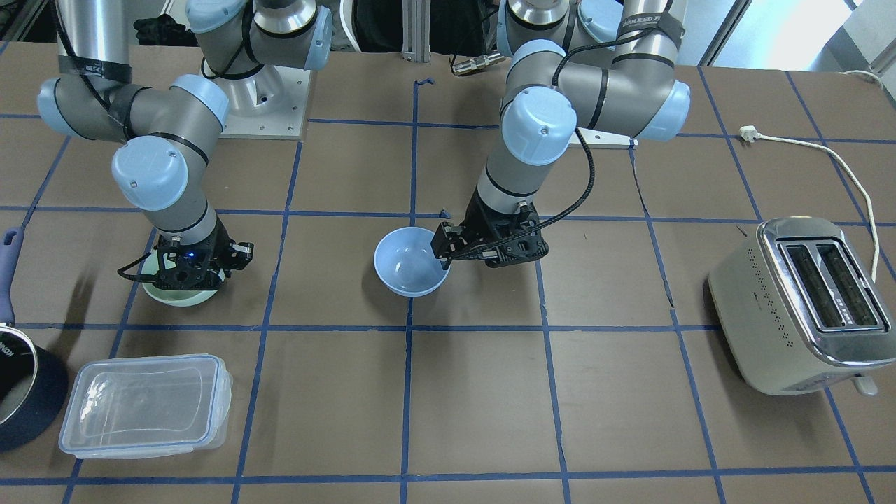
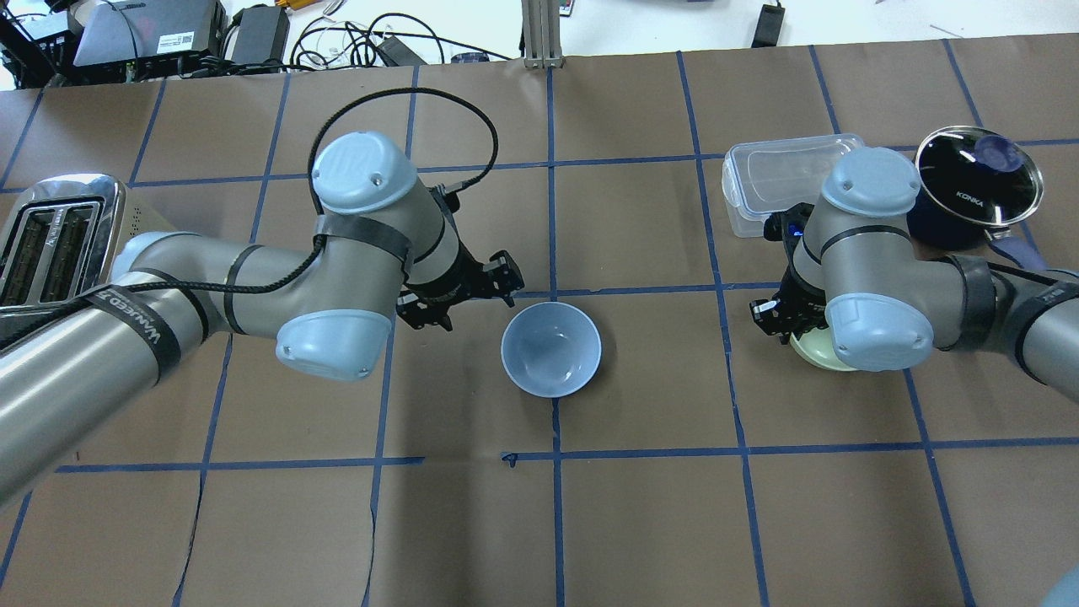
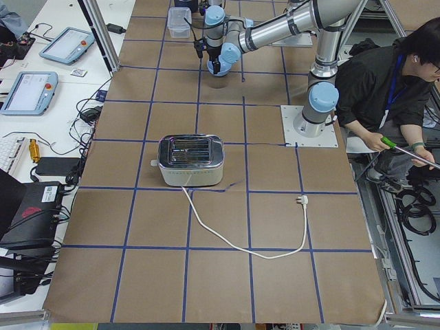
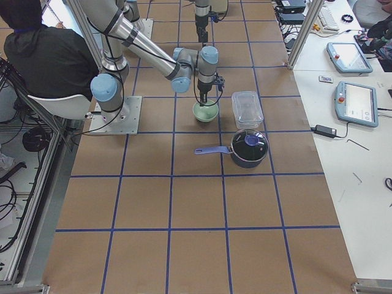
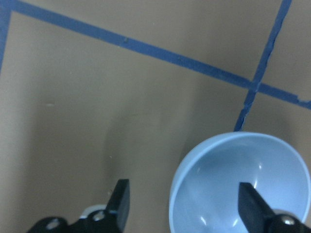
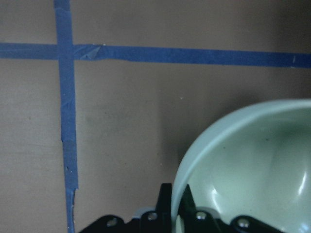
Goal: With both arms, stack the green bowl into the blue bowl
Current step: 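Release blue bowl and withdraw left gripper while right lifts green bowl, then carry the green bowl with the right gripper and lower it into the blue bowl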
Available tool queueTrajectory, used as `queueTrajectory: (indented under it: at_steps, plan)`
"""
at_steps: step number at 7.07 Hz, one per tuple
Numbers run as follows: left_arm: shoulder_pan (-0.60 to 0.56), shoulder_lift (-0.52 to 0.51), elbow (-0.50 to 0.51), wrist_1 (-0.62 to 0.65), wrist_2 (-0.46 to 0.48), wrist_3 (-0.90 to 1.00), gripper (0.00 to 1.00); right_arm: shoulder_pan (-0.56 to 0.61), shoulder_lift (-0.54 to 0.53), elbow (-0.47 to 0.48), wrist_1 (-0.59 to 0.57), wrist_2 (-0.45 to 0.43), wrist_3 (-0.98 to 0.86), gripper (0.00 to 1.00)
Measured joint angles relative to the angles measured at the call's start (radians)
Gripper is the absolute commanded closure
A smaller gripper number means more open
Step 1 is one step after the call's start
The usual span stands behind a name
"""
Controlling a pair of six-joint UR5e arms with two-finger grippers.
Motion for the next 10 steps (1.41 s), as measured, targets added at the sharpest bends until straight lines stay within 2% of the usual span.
queueTrajectory:
  at_steps: [2, 4, 7, 10]
  plan:
    - [0.126, 0.046, 0.105, -0.151, 0.048, 0.284, 0.00, 0.003, -0.018, -0.041, 0.052, 0.004, 0.008, 1.00]
    - [0.170, 0.085, 0.217, -0.284, 0.140, 0.456, 0.00, 0.049, -0.030, -0.150, 0.173, 0.009, 0.059, 1.00]
    - [0.162, 0.197, 0.321, -0.438, 0.157, 0.487, 0.00, 0.240, 0.001, -0.370, 0.351, 0.015, 0.355, 1.00]
    - [0.166, 0.217, 0.326, -0.465, 0.164, 0.463, 0.00, 0.448, 0.102, -0.498, 0.393, 0.019, 0.691, 1.00]
